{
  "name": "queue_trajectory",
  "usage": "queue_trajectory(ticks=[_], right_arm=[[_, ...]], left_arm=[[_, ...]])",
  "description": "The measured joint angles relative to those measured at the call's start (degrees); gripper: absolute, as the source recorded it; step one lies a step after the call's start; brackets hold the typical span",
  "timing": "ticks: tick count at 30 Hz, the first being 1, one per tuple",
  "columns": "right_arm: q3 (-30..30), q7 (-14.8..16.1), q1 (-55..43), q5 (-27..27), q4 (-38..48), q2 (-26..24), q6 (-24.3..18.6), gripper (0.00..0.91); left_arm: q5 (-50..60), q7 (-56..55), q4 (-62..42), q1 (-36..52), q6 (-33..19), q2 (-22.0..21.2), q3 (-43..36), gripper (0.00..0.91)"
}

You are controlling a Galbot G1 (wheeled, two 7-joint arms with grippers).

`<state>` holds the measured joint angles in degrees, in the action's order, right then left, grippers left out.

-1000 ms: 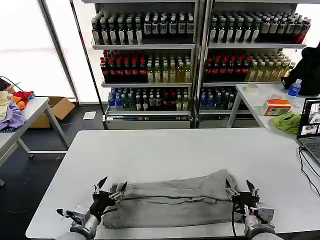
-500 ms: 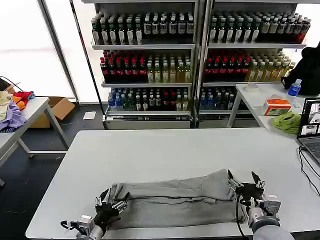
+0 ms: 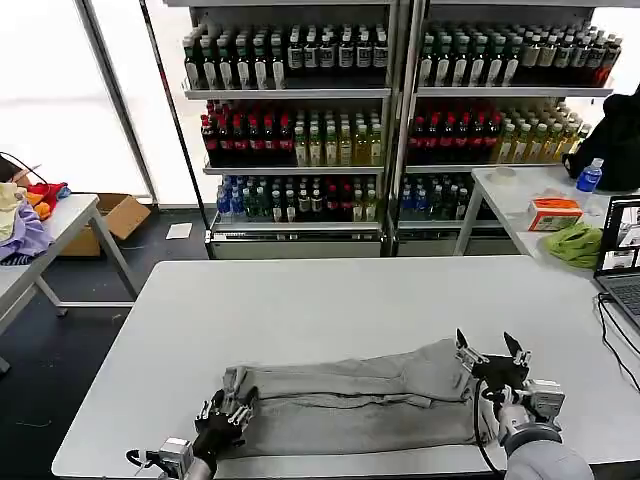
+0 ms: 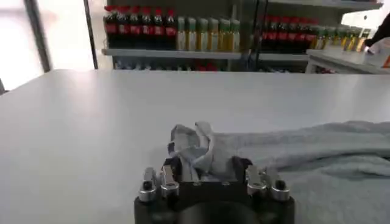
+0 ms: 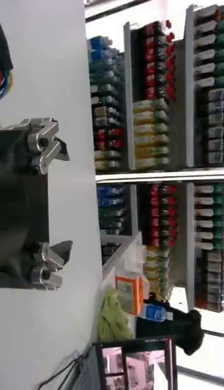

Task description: Fold and organize the clothes.

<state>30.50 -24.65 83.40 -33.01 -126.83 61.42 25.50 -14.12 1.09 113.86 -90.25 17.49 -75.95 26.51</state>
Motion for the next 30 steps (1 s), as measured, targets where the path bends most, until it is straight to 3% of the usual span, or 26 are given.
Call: queue_trajectory(ticks=[18,30], right_arm=[[0.0,0.0,-0.9,-0.2,0.1,-0.4,-0.2,0.907],[-1.1,0.1,-2.6,-0.5,0.4,-0.3,0.0,0.907]], left_arm=[[-2.7,0.0,0.9,1.1,-0.8,3.1,5.2,0.0],[-9.7,0.2,-1.1,3.0,1.1,14.2,21.3,0.0]])
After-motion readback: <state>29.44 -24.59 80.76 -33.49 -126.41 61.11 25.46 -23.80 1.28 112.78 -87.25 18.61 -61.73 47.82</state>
